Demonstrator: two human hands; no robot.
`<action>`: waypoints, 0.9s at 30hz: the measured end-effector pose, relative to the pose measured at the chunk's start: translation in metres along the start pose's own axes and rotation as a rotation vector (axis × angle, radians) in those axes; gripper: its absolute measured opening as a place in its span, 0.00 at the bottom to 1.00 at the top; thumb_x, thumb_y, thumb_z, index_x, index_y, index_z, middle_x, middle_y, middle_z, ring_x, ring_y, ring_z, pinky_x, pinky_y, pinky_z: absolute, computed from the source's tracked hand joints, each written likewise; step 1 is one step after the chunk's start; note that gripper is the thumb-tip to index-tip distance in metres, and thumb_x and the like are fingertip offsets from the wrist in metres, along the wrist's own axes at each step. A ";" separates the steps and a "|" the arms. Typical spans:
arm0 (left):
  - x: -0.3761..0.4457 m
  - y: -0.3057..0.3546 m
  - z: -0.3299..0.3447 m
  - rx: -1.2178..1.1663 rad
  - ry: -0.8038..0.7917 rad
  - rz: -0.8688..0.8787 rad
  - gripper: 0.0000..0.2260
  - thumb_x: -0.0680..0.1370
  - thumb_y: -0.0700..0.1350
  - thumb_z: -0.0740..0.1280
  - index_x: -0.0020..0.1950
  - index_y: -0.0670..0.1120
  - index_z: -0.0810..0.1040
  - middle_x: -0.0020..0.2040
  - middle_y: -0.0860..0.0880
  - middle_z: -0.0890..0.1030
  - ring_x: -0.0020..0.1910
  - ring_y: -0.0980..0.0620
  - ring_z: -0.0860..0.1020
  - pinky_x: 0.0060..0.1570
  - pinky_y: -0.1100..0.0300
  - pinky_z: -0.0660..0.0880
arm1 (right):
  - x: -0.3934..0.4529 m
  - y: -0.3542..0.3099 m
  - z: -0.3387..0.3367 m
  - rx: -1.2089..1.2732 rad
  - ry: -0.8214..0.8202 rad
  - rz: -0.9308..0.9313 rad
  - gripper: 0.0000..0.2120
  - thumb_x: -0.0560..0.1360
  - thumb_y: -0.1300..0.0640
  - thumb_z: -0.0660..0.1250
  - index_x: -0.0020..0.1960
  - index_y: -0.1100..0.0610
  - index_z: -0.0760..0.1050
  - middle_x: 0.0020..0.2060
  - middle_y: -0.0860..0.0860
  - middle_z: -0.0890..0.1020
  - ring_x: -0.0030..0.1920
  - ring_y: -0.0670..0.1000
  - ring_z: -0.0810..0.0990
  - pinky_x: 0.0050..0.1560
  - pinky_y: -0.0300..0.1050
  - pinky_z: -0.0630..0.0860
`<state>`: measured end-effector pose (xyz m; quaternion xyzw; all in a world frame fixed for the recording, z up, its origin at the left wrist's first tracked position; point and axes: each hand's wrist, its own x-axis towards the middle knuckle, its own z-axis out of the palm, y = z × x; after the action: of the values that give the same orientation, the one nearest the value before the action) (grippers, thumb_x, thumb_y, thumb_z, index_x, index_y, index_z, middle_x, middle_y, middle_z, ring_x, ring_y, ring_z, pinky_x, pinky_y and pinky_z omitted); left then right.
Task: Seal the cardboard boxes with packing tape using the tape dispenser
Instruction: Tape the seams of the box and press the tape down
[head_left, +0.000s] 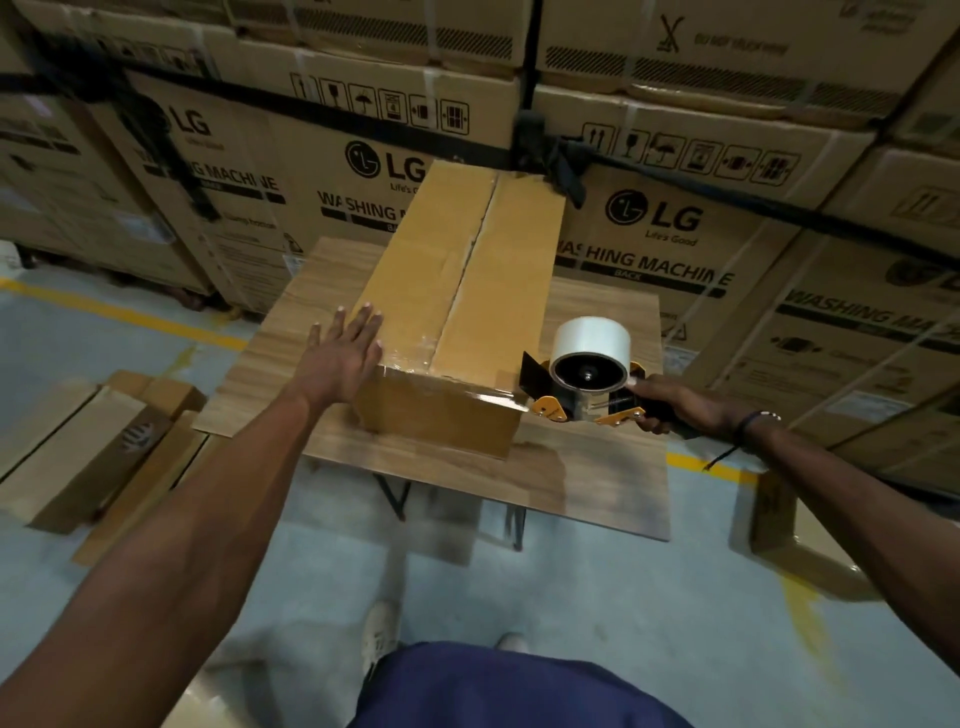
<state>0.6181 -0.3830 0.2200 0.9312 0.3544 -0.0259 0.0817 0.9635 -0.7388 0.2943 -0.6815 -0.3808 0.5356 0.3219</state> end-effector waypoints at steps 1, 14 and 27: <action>0.000 0.002 -0.002 0.016 -0.011 -0.021 0.27 0.86 0.58 0.43 0.85 0.52 0.47 0.85 0.51 0.46 0.83 0.41 0.45 0.77 0.34 0.49 | -0.004 0.004 -0.004 0.006 0.001 0.001 0.44 0.62 0.23 0.71 0.49 0.64 0.71 0.32 0.53 0.69 0.29 0.46 0.65 0.29 0.36 0.63; 0.004 0.107 -0.017 -0.147 0.133 0.093 0.20 0.83 0.39 0.60 0.76 0.39 0.69 0.81 0.38 0.62 0.80 0.37 0.60 0.77 0.40 0.61 | 0.010 -0.004 0.002 -0.599 0.201 0.037 0.35 0.83 0.32 0.49 0.39 0.59 0.76 0.27 0.51 0.77 0.27 0.49 0.73 0.36 0.44 0.71; -0.004 0.174 0.026 -0.105 -0.047 0.196 0.29 0.86 0.59 0.42 0.84 0.48 0.42 0.84 0.47 0.41 0.83 0.46 0.39 0.81 0.44 0.43 | 0.017 -0.020 -0.018 -0.418 -0.072 0.166 0.35 0.74 0.23 0.54 0.38 0.55 0.73 0.29 0.48 0.69 0.28 0.46 0.64 0.29 0.38 0.64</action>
<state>0.7308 -0.5182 0.2180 0.9549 0.2605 -0.0212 0.1406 0.9801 -0.7140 0.3070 -0.7428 -0.4374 0.4937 0.1149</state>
